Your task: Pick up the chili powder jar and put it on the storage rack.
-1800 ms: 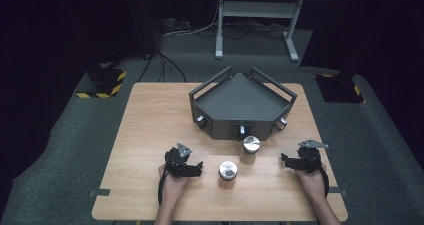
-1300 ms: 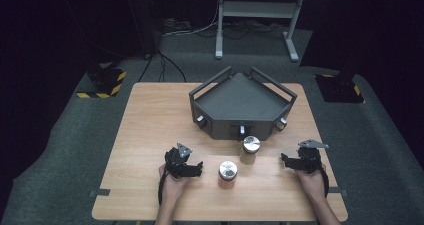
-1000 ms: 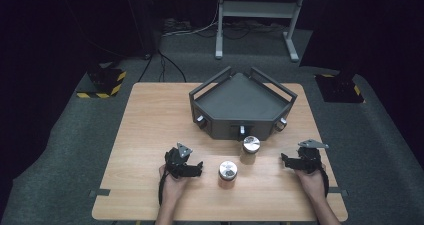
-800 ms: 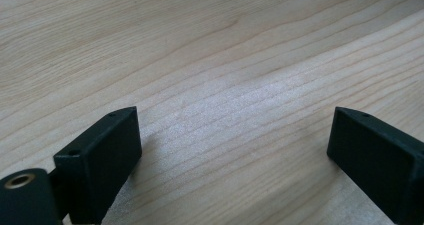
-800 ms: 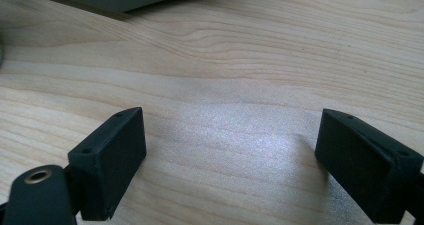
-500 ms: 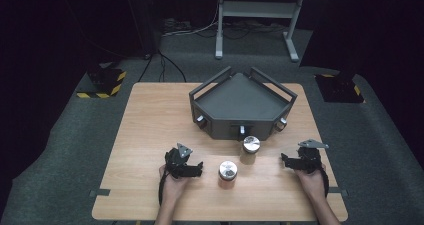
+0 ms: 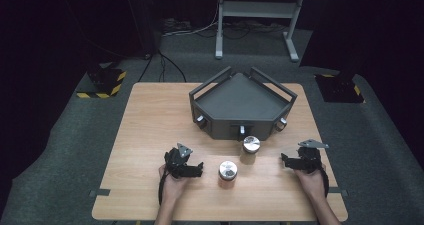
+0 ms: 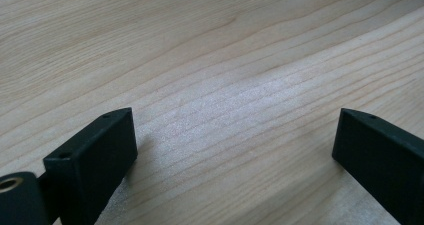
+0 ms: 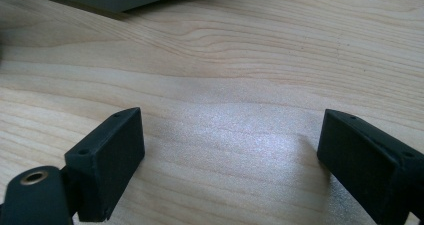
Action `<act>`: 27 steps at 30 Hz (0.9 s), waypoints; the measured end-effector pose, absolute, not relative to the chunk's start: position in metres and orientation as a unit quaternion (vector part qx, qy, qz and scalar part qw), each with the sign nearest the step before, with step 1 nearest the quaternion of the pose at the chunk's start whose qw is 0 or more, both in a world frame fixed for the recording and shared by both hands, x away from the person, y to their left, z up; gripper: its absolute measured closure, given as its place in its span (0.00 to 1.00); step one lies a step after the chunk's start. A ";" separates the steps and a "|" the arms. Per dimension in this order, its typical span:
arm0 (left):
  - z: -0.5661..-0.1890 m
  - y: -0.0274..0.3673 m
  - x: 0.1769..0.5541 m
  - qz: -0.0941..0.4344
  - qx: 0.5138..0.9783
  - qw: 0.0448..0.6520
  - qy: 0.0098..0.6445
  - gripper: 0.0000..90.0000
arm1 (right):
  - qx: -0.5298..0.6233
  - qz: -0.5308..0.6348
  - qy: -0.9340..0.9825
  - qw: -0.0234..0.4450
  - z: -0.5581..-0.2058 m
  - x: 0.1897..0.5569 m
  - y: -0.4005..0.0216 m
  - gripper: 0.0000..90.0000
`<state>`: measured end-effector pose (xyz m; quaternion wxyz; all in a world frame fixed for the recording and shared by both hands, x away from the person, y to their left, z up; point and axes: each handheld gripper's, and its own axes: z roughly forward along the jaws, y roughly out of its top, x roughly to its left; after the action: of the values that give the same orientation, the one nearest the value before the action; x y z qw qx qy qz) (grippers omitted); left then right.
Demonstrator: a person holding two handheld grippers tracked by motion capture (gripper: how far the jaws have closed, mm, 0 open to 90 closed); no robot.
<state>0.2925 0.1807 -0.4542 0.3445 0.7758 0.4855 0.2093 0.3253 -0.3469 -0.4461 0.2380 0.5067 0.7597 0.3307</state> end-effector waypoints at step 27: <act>-0.451 0.192 0.259 0.174 0.797 0.399 0.419 0.03 | 0.509 0.328 0.759 0.238 -0.446 0.326 -0.346 0.10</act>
<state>0.2591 0.1921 -0.4507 0.3993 0.7965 0.4193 0.1742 0.3259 -0.3460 -0.4457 0.2378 0.5094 0.7592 0.3279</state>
